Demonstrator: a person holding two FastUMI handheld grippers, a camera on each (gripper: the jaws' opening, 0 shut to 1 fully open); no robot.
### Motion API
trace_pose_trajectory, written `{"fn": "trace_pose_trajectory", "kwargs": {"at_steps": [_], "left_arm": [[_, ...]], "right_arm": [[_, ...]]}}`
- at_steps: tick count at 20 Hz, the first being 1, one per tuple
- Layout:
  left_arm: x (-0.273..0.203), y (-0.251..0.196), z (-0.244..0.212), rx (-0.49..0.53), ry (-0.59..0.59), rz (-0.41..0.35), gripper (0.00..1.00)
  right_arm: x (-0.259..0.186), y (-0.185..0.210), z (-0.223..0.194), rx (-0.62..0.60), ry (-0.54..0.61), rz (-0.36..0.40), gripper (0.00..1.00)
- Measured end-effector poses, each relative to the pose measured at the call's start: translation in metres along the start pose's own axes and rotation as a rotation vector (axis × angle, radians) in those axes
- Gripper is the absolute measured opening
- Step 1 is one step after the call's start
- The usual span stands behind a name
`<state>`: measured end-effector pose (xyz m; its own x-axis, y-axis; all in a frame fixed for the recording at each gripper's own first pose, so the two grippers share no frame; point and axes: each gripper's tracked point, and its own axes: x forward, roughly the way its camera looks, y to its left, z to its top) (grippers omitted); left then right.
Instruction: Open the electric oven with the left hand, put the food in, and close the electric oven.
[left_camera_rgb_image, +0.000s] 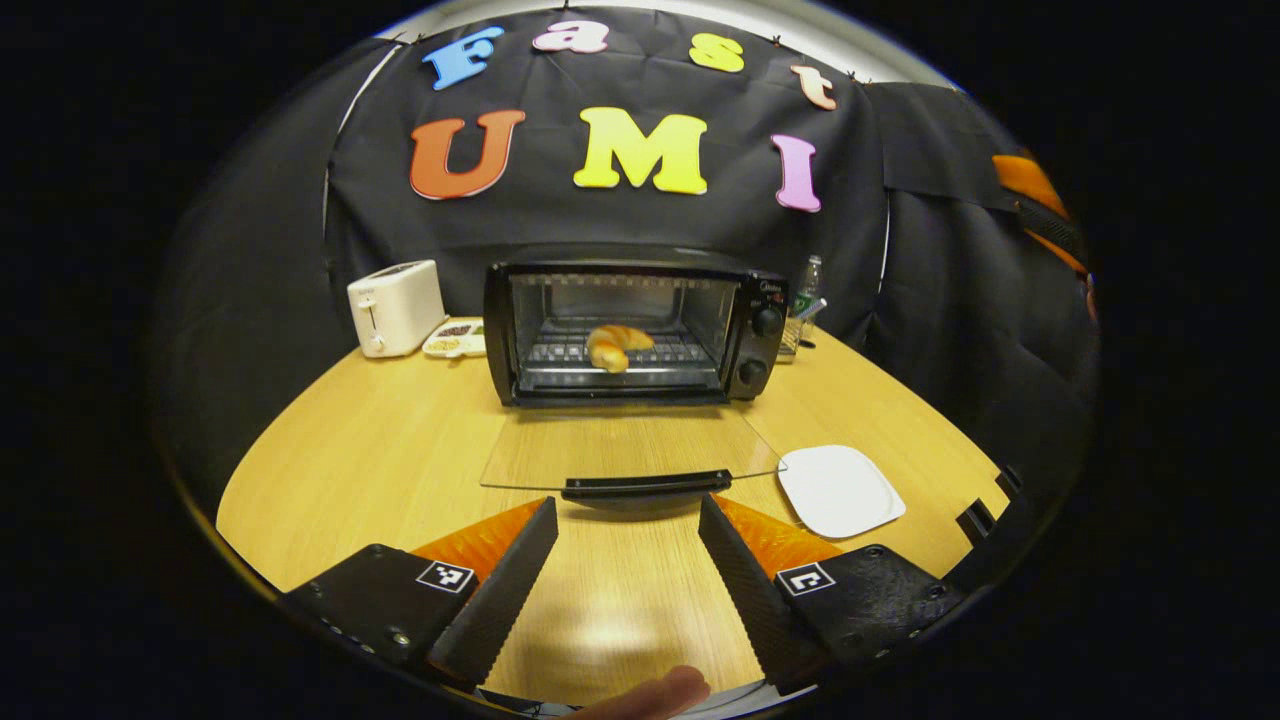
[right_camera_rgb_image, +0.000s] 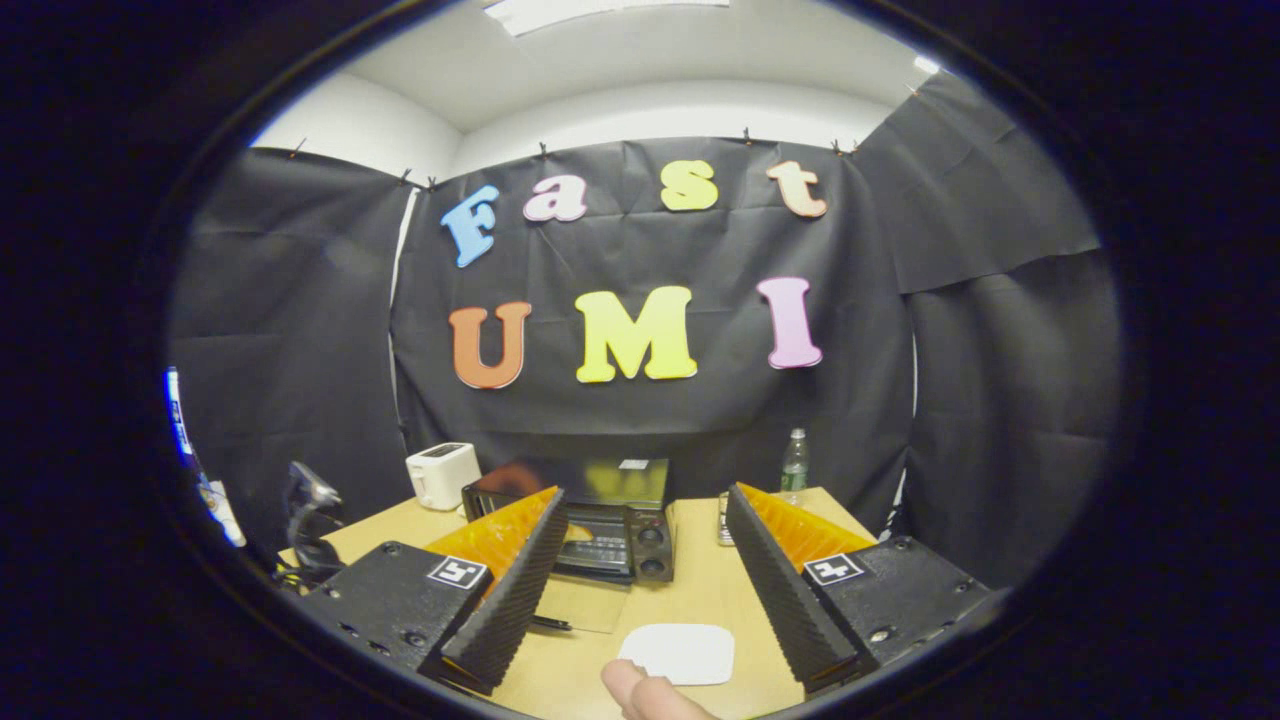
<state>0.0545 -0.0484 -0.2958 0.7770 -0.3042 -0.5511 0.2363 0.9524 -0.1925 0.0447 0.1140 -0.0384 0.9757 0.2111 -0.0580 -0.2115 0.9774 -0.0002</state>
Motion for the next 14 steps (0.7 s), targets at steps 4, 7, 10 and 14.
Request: {"fn": "trace_pose_trajectory", "kwargs": {"at_steps": [4,7,10,14], "left_arm": [[0.032,-0.013,-0.018,0.025,0.089,0.002,0.94],[0.049,-0.020,-0.032,-0.004,0.151,0.002,0.94],[0.064,-0.015,-0.038,-0.018,0.200,0.035,0.94],[0.072,-0.006,-0.035,-0.031,0.203,0.079,0.94]], "right_arm": [[-0.031,-0.028,0.019,-0.038,-0.051,-0.046,0.96],[-0.054,-0.040,0.029,-0.058,-0.095,-0.063,0.96],[-0.072,-0.050,0.030,-0.072,-0.120,-0.064,0.96],[-0.084,-0.056,0.030,-0.075,-0.142,-0.064,0.96]]}}
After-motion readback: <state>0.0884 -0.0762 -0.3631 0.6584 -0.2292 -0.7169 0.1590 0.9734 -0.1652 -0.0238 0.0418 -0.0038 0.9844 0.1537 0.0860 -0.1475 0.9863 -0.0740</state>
